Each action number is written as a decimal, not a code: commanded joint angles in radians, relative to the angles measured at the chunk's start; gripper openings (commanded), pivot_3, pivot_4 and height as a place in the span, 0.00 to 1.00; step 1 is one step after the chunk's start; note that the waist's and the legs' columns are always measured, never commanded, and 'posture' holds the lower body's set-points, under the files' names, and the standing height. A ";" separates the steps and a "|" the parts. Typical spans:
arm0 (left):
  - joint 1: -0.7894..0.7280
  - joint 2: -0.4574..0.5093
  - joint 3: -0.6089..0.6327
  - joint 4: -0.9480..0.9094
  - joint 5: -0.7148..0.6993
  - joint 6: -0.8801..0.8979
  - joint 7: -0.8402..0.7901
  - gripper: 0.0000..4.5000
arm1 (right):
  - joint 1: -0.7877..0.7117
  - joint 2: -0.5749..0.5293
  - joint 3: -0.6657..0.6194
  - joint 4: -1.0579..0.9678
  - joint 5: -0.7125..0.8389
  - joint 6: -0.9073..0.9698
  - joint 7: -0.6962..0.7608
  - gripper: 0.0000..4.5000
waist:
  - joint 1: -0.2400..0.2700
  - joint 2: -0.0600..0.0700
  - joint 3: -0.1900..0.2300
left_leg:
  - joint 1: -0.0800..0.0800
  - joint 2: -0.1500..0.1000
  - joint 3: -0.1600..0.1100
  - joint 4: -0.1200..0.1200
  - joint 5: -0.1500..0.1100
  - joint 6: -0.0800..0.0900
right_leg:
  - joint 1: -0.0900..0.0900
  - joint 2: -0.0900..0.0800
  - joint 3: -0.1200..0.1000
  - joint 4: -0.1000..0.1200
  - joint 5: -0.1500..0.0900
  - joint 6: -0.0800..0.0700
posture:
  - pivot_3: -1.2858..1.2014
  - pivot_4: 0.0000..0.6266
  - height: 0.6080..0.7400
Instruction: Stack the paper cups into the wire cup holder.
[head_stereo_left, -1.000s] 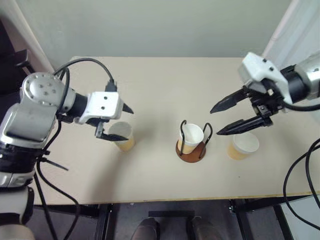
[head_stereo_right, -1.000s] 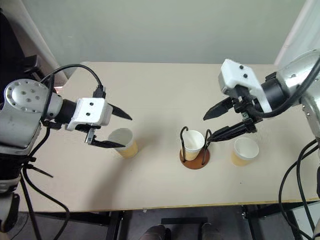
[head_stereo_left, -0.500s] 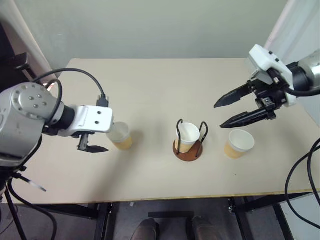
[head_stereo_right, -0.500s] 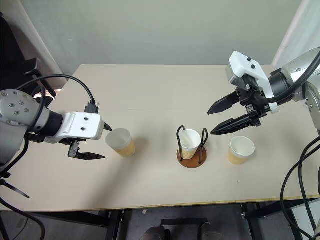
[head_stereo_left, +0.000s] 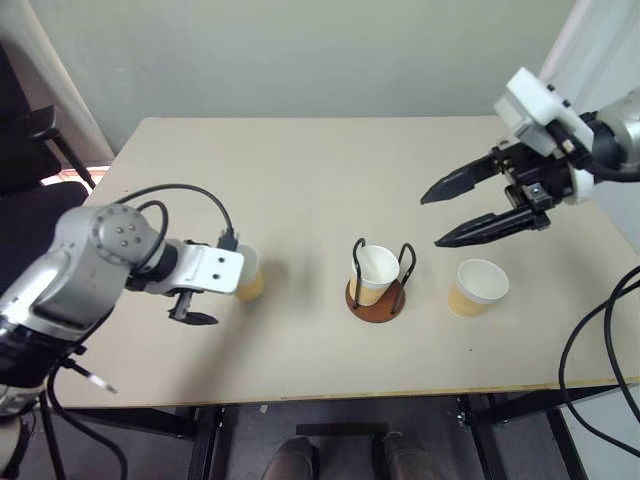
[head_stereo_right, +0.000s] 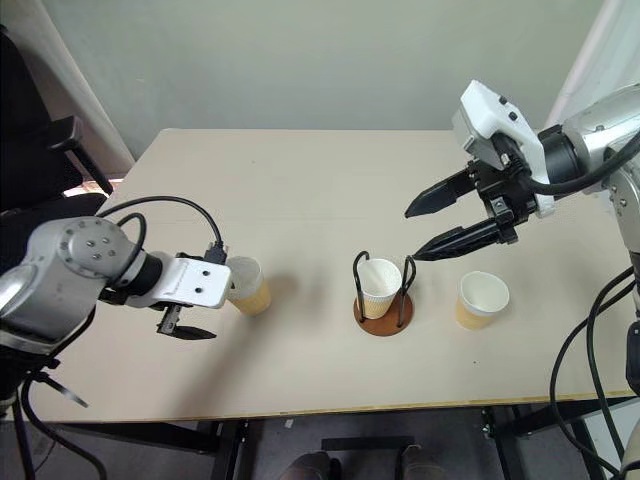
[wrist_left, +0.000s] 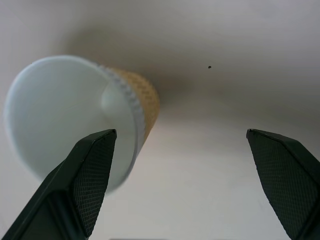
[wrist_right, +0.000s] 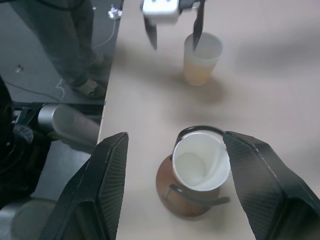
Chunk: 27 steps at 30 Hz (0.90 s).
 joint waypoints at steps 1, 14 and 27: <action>-0.044 -0.024 -0.003 0.032 0.042 -0.038 0.006 1.00 | -0.010 -0.014 -0.052 -0.029 0.026 -0.002 -0.011 0.69 | 0.000 0.000 0.000 | 0.000 0.000 0.000 0.000 0.000 0.000 | 0.000 0.000 0.000 0.000 0.000 0.000 | 0.52 0.24 1.00; -0.142 -0.177 -0.042 0.191 0.081 -0.221 0.014 0.72 | 0.043 -0.026 -0.107 -0.052 0.055 -0.045 -0.042 0.70 | 0.001 0.000 0.000 | 0.000 0.000 0.000 0.000 0.000 -0.001 | 0.000 0.000 0.000 0.001 0.002 0.004 | 0.52 0.24 1.00; -0.157 -0.170 -0.018 0.235 0.051 -0.287 -0.030 0.01 | 0.089 0.010 -0.198 -0.025 0.101 -0.081 -0.124 0.70 | 0.000 0.000 0.000 | 0.000 0.000 0.000 0.000 0.000 -0.001 | 0.000 0.000 0.000 0.001 0.003 0.005 | 0.52 0.24 1.00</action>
